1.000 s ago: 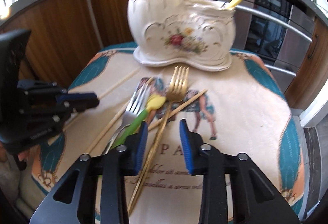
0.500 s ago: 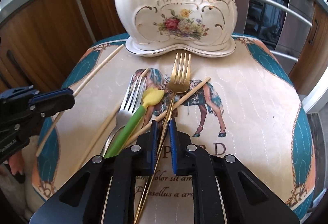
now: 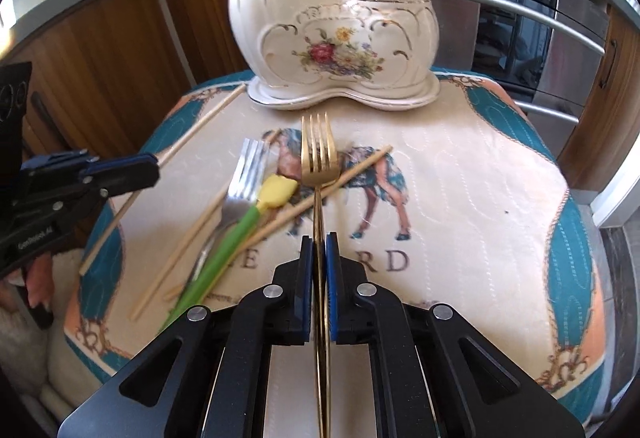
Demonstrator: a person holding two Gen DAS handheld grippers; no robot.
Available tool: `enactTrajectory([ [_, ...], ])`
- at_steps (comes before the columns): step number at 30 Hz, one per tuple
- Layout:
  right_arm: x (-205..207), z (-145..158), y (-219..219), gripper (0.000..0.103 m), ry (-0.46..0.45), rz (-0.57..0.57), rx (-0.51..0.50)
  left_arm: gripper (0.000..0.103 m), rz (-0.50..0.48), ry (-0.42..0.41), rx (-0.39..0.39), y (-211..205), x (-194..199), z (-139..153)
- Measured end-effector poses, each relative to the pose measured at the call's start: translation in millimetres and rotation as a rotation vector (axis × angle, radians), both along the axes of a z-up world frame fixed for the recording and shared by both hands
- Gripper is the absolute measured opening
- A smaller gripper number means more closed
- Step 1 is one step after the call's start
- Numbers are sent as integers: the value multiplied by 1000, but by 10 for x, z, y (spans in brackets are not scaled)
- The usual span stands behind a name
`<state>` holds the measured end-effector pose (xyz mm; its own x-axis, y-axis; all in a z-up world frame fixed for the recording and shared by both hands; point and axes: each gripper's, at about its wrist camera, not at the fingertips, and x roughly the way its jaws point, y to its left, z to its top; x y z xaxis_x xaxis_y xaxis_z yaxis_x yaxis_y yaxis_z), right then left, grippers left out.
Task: Organize utensils
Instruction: 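Lift and carry the gold fork and the chopstick over the ceramic holder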
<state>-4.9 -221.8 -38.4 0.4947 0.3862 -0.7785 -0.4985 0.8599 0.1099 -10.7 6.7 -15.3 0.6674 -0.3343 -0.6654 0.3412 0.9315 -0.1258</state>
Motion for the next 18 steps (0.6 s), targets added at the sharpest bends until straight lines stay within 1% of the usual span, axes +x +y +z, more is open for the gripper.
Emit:
enactTrajectory([
  [1, 18, -15, 12, 8, -1, -2, -30, 6, -1, 0, 1, -4, -2, -5],
  [2, 31, -25, 23, 8, 0, -1, -37, 6, -3, 1, 2, -12, 1, -10],
  [4, 62, -49, 50, 10, 9, -6, -36, 6, -5, 4, 4, -21, 6, -21],
  [6, 83, -57, 61, 14, 5, -15, -33, 6, -5, 7, 5, -18, 9, -30],
  [7, 99, -60, 64, 14, 4, -20, -29, 6, -4, 7, 5, -17, 9, -32],
  [8, 116, -63, 80, 14, -4, -23, -31, 6, -2, 7, 5, -14, 9, -35],
  [10, 106, -67, 98, 8, -20, -14, -31, 6, -2, 7, 2, -6, 5, -40],
  [11, 87, -66, 99, 7, -25, -14, -29, 6, -1, 5, 0, 1, 1, -36],
  [13, 71, -56, 80, 7, -22, -4, -5, 6, -3, -8, -11, 15, -11, -13],
  [15, 47, -12, 39, 7, -26, 4, 42, 6, -11, -36, -37, 37, -39, 41],
  [18, -7, 137, -25, 7, -66, 30, 119, 6, -17, -71, -56, 57, -71, 110],
])
